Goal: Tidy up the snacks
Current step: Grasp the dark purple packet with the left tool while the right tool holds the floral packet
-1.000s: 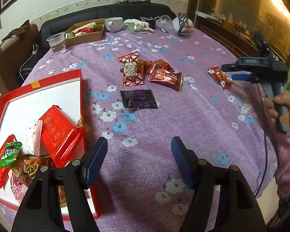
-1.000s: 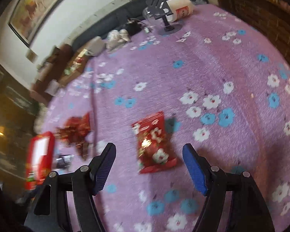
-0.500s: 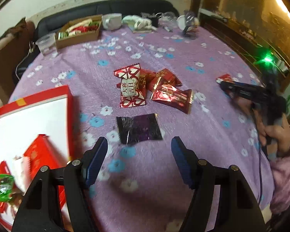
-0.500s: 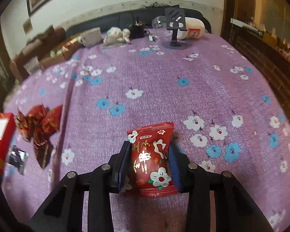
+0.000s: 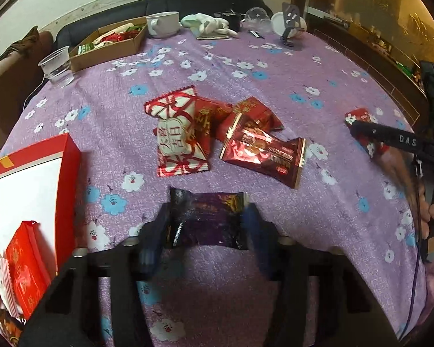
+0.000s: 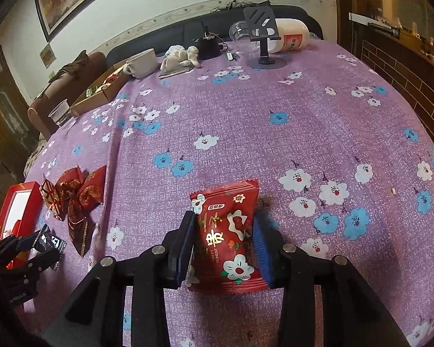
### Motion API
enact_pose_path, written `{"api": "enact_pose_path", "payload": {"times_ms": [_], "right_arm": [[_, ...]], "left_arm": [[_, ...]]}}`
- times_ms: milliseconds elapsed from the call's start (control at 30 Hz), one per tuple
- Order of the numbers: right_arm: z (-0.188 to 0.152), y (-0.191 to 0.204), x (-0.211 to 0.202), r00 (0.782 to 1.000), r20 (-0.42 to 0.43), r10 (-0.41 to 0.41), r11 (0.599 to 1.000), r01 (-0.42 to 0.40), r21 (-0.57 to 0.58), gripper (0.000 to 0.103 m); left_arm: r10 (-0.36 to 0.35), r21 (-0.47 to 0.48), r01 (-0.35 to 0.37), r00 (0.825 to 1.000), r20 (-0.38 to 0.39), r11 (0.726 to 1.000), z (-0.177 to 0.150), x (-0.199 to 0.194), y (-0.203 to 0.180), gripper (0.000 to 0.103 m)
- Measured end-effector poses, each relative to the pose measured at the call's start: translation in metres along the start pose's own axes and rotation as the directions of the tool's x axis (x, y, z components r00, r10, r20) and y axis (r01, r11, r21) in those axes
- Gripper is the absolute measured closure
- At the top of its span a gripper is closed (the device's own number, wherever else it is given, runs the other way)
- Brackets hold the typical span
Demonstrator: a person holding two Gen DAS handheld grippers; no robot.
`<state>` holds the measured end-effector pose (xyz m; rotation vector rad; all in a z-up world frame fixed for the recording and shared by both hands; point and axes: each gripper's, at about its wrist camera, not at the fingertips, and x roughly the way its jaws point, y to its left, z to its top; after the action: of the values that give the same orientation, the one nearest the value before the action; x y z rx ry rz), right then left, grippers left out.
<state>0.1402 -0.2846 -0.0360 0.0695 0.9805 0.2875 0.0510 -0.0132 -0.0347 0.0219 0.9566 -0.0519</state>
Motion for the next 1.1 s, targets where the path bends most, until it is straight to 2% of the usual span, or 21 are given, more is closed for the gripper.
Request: {"api": "enact_pose_path", "payload": {"times_ms": [33, 100, 200, 333, 500, 567, 667, 767, 933, 967, 1000, 1100], "right_arm": [[0.000, 0.000, 0.000, 1.000, -0.001, 0.003, 1.000, -0.003, 0.003, 0.062], [0.000, -0.001, 0.000, 1.000, -0.001, 0.010, 1.000, -0.010, 0.009, 0.062], [0.000, -0.001, 0.000, 1.000, 0.000, 0.007, 1.000, -0.007, 0.005, 0.062], [-0.001, -0.001, -0.001, 1.000, 0.001, 0.010, 1.000, -0.010, 0.006, 0.062], [-0.003, 0.006, -0.001, 0.994, -0.018, 0.105, 0.994, -0.105, -0.006, 0.064], [-0.005, 0.014, -0.001, 0.994, -0.025, 0.109, 0.993, -0.110, -0.043, 0.065], [-0.007, 0.021, 0.000, 0.979, -0.051, 0.199, 0.979, -0.201, -0.042, 0.066], [-0.009, 0.026, 0.001, 0.971, -0.064, 0.229, 0.971, -0.232, -0.048, 0.066], [-0.008, 0.026, 0.001, 0.938, -0.094, 0.333, 0.943, -0.330, 0.039, 0.069], [-0.007, 0.028, -0.001, 0.930, -0.094, 0.356, 0.935, -0.352, 0.052, 0.071], [-0.007, 0.032, -0.004, 0.914, -0.097, 0.394, 0.919, -0.389, 0.069, 0.077], [-0.005, 0.047, -0.008, 0.883, -0.103, 0.458, 0.888, -0.449, 0.100, 0.084]], "left_arm": [[-0.005, 0.000, 0.005, 1.000, 0.003, 1.000, 0.000, -0.001, 0.000, 0.068], [-0.028, -0.006, 0.028, 1.000, 0.009, 1.000, -0.001, -0.003, -0.001, 0.081], [-0.011, 0.028, 0.010, 0.999, 0.032, 1.000, -0.003, -0.008, -0.008, 0.082], [-0.039, 0.024, 0.037, 0.998, 0.058, 0.999, -0.003, -0.016, -0.008, 0.087], [-0.049, 0.001, 0.049, 0.995, 0.085, 0.999, -0.003, -0.023, -0.003, 0.087], [-0.056, -0.009, 0.057, 0.994, 0.093, 0.998, -0.005, -0.027, -0.001, 0.087], [-0.065, -0.002, 0.066, 0.991, 0.113, 0.998, -0.010, -0.038, 0.000, 0.087], [-0.062, -0.002, 0.063, 0.988, 0.141, 0.998, -0.016, -0.054, 0.004, 0.087], [-0.054, -0.012, 0.058, 0.979, 0.194, 0.998, -0.023, -0.085, 0.021, 0.087], [-0.053, -0.019, 0.058, 0.977, 0.207, 0.998, -0.024, -0.090, 0.026, 0.087], [-0.052, -0.024, 0.059, 0.974, 0.218, 0.998, -0.025, -0.095, 0.031, 0.087], [-0.039, -0.050, 0.053, 0.970, 0.241, 0.997, -0.030, -0.106, 0.048, 0.087]]}}
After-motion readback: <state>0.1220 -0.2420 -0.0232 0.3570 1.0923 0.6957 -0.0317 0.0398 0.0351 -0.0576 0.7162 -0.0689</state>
